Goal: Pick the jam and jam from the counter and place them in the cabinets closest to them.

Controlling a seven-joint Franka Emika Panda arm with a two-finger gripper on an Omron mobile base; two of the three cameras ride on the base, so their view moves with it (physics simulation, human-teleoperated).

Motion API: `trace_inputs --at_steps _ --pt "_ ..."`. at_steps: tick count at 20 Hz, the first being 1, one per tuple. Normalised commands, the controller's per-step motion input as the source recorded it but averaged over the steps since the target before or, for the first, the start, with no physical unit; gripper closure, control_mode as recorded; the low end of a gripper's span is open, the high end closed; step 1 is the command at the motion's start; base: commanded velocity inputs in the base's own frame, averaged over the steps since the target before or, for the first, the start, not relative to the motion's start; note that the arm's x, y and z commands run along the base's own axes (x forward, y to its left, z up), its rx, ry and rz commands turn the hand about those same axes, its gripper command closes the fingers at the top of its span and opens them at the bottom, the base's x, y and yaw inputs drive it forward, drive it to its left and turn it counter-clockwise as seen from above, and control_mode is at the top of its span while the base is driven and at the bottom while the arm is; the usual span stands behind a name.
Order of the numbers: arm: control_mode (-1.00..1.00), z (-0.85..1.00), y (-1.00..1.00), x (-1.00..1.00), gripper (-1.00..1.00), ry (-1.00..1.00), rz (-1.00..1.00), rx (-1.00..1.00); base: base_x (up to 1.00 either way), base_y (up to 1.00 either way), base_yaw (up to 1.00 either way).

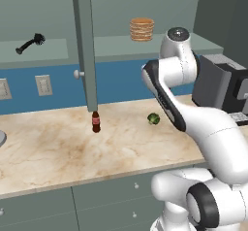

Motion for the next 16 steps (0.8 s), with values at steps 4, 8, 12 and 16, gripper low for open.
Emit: trace_inputs --at_steps 4,8,12,16 --pt "-1.0 0.8 0.05 0.25 1.0 -0.06 -0.07 0.05 0.0 0.0 0.0" --pt "-1.0 0.7 0.2 0.31 1.0 -0.07 -0.08 0.03 0.0 0.0 0.0" --pt "-1.0 0.52 0.32 0.31 1.0 -0.08 -0.09 0.01 0.0 0.0 0.0" --pt "-1.0 0.31 0.29 0.27 1.0 -0.07 -0.06 0.01 0.0 0.0 0.0"
